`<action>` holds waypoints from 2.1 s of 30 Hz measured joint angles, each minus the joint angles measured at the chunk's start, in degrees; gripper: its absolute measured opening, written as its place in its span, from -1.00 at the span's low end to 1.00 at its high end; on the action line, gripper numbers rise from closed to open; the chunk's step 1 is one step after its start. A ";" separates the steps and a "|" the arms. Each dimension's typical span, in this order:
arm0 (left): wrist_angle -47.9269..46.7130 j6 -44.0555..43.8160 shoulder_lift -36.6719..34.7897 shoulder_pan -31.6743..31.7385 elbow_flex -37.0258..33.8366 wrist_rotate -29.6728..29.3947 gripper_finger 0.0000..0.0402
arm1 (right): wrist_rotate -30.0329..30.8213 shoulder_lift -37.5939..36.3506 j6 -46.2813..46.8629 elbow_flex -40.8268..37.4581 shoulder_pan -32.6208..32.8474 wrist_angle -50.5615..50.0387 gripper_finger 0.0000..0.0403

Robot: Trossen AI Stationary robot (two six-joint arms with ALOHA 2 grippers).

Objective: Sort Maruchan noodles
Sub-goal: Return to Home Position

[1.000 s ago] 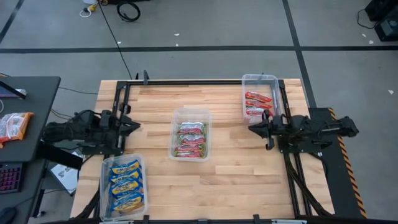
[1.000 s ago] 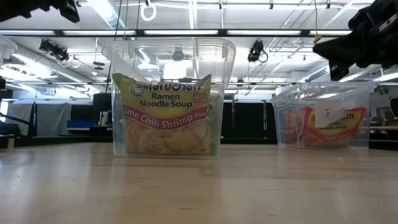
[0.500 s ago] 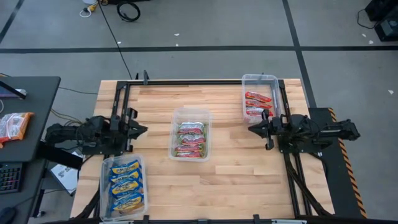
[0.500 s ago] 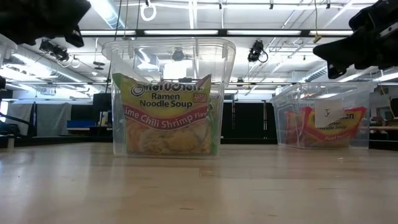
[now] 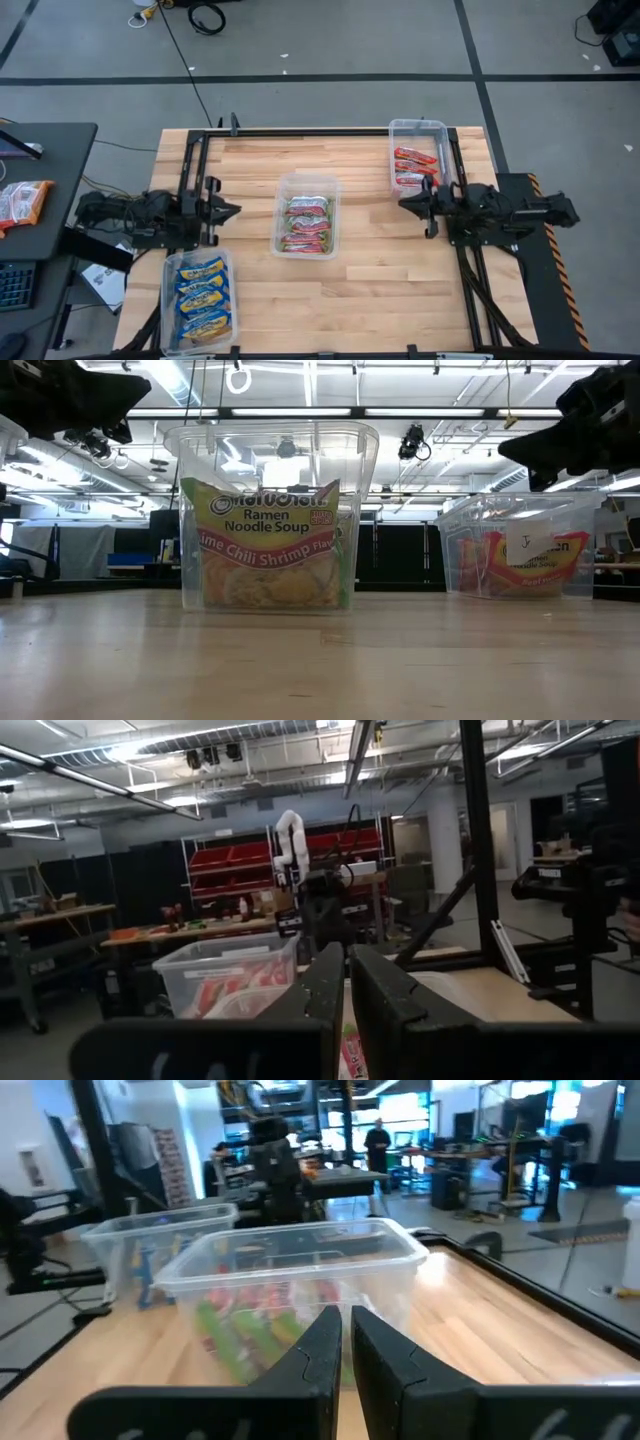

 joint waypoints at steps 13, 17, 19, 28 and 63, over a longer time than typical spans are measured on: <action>-3.46 -4.62 0.00 -1.40 -0.02 -0.11 -0.85 | -6.76 0.28 -0.81 0.00 -2.67 -0.66 -0.84; -4.92 -2.41 0.00 -1.37 -0.02 -0.30 -0.85 | -2.44 0.28 0.08 0.00 -0.43 -0.53 -0.84; -5.49 -1.79 0.00 -1.37 -0.02 -0.65 -0.85 | -2.39 0.28 0.11 0.00 -0.42 -0.52 -0.84; -13.14 -5.84 0.04 -1.42 -0.04 -0.47 -0.85 | -3.23 0.28 -0.10 0.00 -5.37 -0.65 -0.84; -13.42 -8.61 0.02 -1.37 -0.07 -0.41 -0.85 | -6.23 0.28 -1.74 0.00 -7.40 -0.69 -0.84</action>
